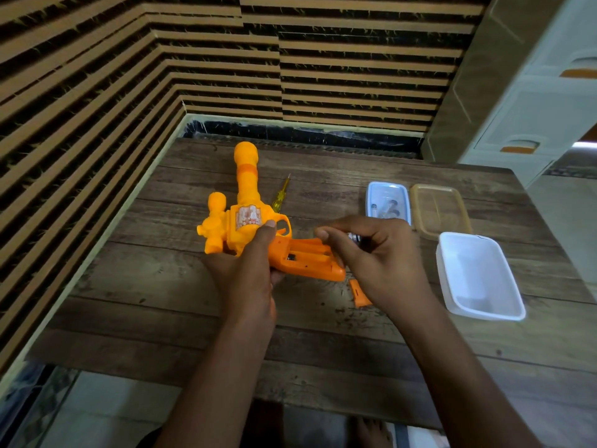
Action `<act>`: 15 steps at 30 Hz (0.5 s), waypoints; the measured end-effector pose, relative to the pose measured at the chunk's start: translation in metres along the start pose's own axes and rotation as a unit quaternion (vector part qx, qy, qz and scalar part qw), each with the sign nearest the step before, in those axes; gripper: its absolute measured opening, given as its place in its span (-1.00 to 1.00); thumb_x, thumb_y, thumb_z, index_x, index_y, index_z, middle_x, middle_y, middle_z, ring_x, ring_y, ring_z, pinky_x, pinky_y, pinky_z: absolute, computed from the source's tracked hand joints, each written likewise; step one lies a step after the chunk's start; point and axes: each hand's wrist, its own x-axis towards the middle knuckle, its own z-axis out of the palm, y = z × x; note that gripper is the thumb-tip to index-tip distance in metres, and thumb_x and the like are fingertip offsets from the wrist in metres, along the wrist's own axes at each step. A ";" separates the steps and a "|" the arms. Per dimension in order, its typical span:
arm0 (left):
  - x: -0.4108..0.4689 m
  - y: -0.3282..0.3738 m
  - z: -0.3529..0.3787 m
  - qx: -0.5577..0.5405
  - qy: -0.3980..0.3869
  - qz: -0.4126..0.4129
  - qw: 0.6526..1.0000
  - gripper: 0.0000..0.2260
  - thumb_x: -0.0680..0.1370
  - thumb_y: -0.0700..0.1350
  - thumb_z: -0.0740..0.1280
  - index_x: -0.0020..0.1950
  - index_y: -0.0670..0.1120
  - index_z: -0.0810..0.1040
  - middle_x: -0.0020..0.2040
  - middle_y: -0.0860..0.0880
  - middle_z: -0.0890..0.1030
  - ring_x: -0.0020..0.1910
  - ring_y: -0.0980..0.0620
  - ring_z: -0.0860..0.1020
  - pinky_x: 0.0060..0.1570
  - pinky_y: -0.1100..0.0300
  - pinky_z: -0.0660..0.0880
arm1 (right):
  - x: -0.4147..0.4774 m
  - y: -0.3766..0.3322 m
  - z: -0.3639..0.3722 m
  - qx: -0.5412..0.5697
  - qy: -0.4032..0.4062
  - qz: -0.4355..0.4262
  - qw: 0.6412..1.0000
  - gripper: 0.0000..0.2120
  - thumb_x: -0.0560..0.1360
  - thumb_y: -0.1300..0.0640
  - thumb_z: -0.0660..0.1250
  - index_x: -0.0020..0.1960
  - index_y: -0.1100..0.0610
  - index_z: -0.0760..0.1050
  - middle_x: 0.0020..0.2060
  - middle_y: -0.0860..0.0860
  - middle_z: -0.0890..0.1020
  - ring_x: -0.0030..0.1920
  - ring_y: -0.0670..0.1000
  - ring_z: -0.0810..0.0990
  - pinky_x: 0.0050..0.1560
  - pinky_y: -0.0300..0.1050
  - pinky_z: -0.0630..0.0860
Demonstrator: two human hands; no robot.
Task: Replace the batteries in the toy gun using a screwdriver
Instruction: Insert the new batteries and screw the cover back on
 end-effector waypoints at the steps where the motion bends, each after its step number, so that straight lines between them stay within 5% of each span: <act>1: 0.000 0.000 0.000 0.002 0.002 0.001 1.000 -0.44 0.47 -0.19 0.58 0.42 0.04 0.50 0.21 -0.04 0.71 0.07 -0.08 0.74 -0.24 -0.06 0.68 | -0.001 -0.001 0.000 -0.041 -0.009 -0.008 0.999 -0.84 0.58 0.07 0.43 -0.12 0.08 0.74 -0.41 0.01 0.65 -0.38 -0.03 0.58 -0.34 -0.17 0.45; 5: 0.001 0.000 0.001 0.015 0.005 0.006 1.000 -0.52 0.47 -0.20 0.57 0.33 0.08 0.54 0.13 0.01 0.73 0.02 -0.03 0.75 -0.28 -0.02 0.67 | -0.003 -0.007 -0.001 -0.157 -0.057 -0.026 0.986 -0.68 0.64 -0.05 0.26 -0.18 0.10 0.60 -0.47 -0.09 0.46 -0.40 -0.15 0.46 -0.35 -0.35 0.27; 8: 0.001 0.000 0.001 0.028 0.003 0.010 1.000 -0.53 0.46 -0.17 0.58 0.29 0.12 0.53 0.12 0.03 0.74 0.02 -0.02 0.75 -0.26 -0.02 0.66 | -0.005 -0.014 -0.003 -0.172 -0.103 -0.024 0.979 -0.83 0.66 0.04 0.19 -0.04 0.03 0.51 -0.38 -0.14 0.50 -0.34 -0.15 0.48 -0.31 -0.30 0.30; 11: 0.003 0.000 0.001 0.032 0.001 0.007 0.999 -0.65 0.47 -0.21 0.57 0.15 0.13 0.59 0.00 0.05 0.76 -0.04 -0.01 0.76 -0.25 -0.04 0.67 | -0.006 -0.014 -0.004 -0.171 -0.106 -0.020 0.979 -0.91 0.66 0.14 0.27 0.02 -0.02 0.39 -0.38 -0.12 0.48 -0.37 -0.08 0.48 -0.34 -0.08 0.36; 15: 0.002 0.001 0.002 0.025 0.012 -0.001 1.000 -0.54 0.46 -0.20 0.58 0.31 0.01 0.55 0.08 0.00 0.74 -0.03 -0.03 0.76 -0.31 0.02 0.66 | -0.004 -0.010 0.000 -0.170 -0.053 -0.016 0.984 -0.77 0.58 0.03 0.43 -0.07 -0.04 0.36 -0.43 -0.10 0.46 -0.38 -0.07 0.51 -0.43 -0.21 0.32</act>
